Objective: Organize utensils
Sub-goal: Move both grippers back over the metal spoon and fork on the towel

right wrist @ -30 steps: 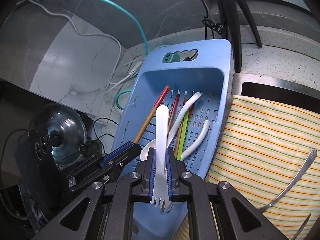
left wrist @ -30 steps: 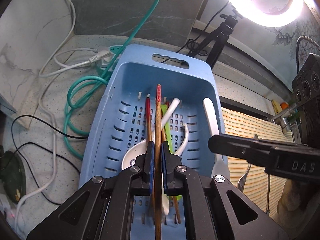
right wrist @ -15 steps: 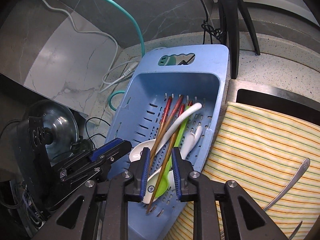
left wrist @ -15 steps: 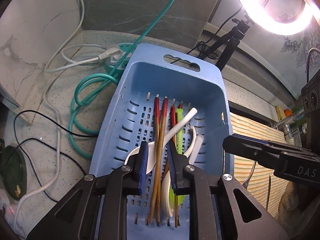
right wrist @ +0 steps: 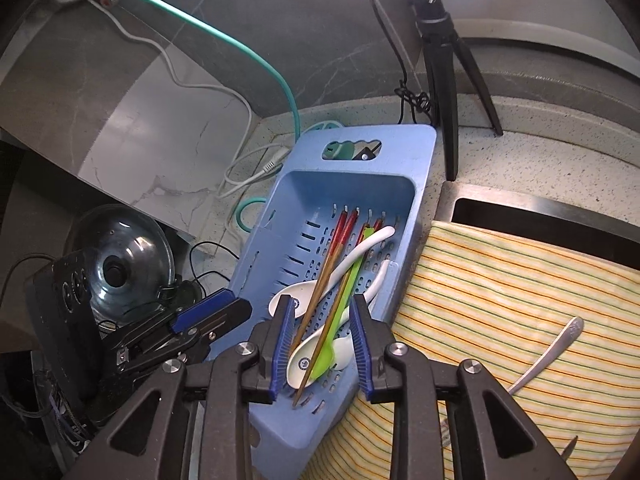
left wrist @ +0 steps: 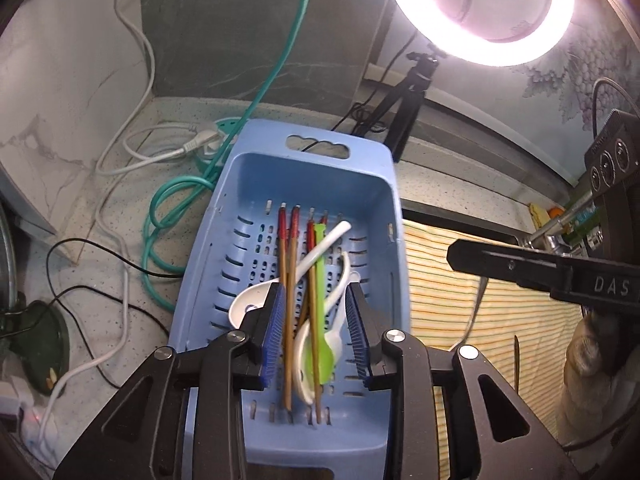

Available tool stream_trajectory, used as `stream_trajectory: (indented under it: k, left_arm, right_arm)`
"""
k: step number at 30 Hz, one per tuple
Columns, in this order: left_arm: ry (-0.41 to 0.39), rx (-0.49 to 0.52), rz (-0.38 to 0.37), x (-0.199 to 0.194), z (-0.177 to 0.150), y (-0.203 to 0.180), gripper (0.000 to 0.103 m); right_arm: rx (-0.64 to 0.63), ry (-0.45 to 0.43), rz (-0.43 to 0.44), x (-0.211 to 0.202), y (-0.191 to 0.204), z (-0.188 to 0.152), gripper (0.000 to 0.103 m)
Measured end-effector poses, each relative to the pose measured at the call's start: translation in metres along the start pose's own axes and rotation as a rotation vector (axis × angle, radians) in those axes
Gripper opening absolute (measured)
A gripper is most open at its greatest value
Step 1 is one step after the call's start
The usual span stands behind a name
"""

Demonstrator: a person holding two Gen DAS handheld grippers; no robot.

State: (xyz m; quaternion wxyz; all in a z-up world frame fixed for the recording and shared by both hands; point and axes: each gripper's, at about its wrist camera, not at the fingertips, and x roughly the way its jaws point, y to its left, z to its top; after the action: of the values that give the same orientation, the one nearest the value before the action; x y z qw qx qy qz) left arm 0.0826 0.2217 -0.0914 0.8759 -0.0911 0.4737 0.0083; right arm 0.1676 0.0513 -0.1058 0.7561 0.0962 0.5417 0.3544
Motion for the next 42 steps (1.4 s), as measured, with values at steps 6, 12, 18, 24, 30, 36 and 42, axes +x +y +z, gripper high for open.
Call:
stream_trajectory:
  k: [6, 12, 18, 24, 30, 36, 42]
  left_arm:
    - [-0.019, 0.077, -0.018, -0.021, -0.021, -0.034, 0.036]
    - [-0.015, 0.143, -0.068, -0.029, -0.058, -0.078, 0.041]
    - [0.025, 0.153, -0.16, -0.021, -0.1, -0.121, 0.041]
    - [0.074, 0.205, -0.199, -0.006, -0.133, -0.165, 0.041]
    - [0.142, 0.196, -0.275, 0.009, -0.16, -0.191, 0.041]
    - [0.185, 0.182, -0.36, 0.022, -0.175, -0.204, 0.041]
    - [0.198, 0.193, -0.371, 0.023, -0.186, -0.215, 0.041]
  right_arm:
    - [-0.024, -0.012, 0.032, -0.04, -0.014, -0.013, 0.04]
    - [-0.063, -0.007, 0.009, -0.079, -0.048, -0.032, 0.046]
    - [-0.036, 0.022, -0.022, -0.104, -0.096, -0.057, 0.046]
    - [0.016, 0.095, -0.009, -0.103, -0.139, -0.09, 0.046]
    - [0.082, 0.18, 0.034, -0.089, -0.163, -0.127, 0.046]
    - [0.145, 0.226, 0.075, -0.08, -0.176, -0.156, 0.046]
    - [0.227, 0.271, 0.144, -0.071, -0.184, -0.177, 0.046]
